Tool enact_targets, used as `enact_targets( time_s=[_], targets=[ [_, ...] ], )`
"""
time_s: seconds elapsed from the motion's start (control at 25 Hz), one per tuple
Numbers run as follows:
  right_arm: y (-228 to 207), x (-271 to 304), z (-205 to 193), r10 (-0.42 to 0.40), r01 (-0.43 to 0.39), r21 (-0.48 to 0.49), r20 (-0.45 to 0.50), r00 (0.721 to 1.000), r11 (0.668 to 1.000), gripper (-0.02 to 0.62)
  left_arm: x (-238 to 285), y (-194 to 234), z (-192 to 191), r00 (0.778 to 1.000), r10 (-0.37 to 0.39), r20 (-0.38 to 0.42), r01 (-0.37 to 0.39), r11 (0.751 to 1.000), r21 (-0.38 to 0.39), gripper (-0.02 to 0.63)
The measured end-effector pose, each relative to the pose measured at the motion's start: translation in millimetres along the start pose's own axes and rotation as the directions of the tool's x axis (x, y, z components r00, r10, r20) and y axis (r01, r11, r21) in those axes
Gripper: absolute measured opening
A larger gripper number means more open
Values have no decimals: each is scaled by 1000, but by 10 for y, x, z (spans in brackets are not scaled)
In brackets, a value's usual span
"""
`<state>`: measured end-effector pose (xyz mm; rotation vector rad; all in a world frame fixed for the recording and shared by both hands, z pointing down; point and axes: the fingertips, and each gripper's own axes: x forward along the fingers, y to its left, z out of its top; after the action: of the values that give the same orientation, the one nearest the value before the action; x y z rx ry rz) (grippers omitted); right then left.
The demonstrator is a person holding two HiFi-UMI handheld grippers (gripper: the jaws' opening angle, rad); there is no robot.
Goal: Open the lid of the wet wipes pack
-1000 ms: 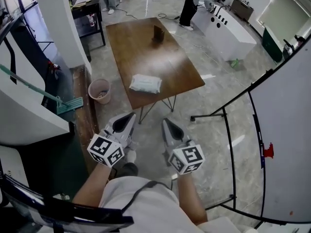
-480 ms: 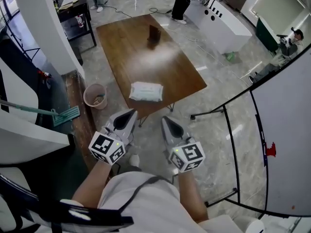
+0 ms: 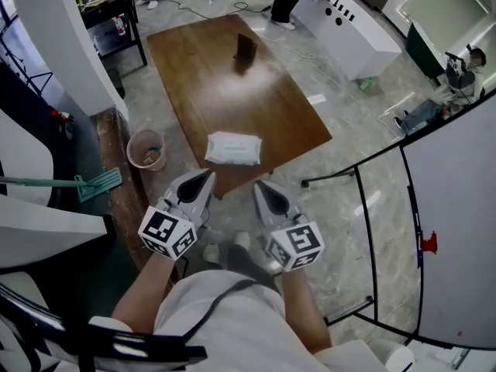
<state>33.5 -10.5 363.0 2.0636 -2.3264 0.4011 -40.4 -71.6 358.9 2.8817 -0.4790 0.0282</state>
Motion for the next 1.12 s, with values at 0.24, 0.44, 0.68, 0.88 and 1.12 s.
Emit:
enact_targets(
  time_s=[0.24,0.44,0.68,0.88,1.12],
  targets=[
    [-124,274,-28,57,-57,-21,-20,998,998,8,109,201,-203,997,50,-59,-52,998,-27,6],
    [-266,516,-66,124,-126,-48,-50,991,991,8,257,290,-243,994,98,-55,-100,994,-31,6],
    [-473,819,-210,190,-203,-116,-115,975,972,8,527,429,-397,984,158,-83,-160,987,-13,6],
    [-643,1079,-413,237,-271,-186,-184,954,945,8,709,565,-626,969,205,-134,-208,978,-8,6],
    [-792,1331,-651,275,-333,-221,-256,927,917,9,877,690,-836,955,242,-171,-244,970,8,8]
  ],
)
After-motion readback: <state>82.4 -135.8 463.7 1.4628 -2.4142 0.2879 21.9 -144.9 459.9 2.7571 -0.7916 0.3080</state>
